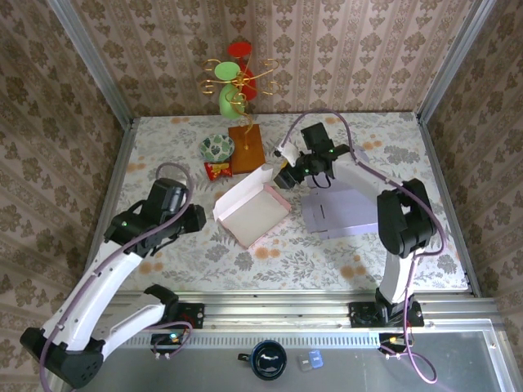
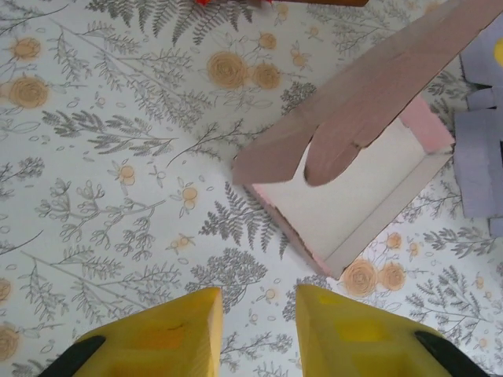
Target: Fold the paper box
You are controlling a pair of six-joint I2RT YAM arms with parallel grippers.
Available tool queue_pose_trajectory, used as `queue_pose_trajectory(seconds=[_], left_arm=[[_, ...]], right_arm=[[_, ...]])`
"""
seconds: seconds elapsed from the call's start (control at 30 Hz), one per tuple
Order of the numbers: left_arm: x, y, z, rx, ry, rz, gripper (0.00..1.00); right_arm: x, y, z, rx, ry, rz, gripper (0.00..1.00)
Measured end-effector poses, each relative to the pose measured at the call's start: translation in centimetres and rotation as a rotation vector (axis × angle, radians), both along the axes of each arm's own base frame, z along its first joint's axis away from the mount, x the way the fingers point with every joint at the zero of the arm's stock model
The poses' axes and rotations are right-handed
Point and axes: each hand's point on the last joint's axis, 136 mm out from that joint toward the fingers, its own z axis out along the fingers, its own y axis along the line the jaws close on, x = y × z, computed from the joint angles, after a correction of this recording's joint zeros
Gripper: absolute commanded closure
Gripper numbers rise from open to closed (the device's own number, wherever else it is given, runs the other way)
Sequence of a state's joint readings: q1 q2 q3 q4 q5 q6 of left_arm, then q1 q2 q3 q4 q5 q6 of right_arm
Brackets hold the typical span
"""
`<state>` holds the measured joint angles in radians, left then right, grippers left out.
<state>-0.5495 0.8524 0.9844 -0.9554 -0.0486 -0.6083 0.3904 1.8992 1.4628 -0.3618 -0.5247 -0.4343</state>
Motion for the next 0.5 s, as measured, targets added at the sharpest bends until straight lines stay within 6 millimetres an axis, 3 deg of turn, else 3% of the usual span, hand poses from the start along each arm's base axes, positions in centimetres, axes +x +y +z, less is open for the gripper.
queue_pose_trajectory(seconds=[0.23, 0.5], left_arm=[[-1.2, 0.8, -0.2, 0.006, 0.017, 0.012, 0.70], [-1.5, 1.0, -0.5, 0.013, 0.030, 0.017, 0.70]], right_arm=[[1.6, 1.3, 0.2, 0.025, -0.010, 0.021, 0.48], [2.1, 2.7, 0.1, 0.029, -0.013, 0.040, 0.64]])
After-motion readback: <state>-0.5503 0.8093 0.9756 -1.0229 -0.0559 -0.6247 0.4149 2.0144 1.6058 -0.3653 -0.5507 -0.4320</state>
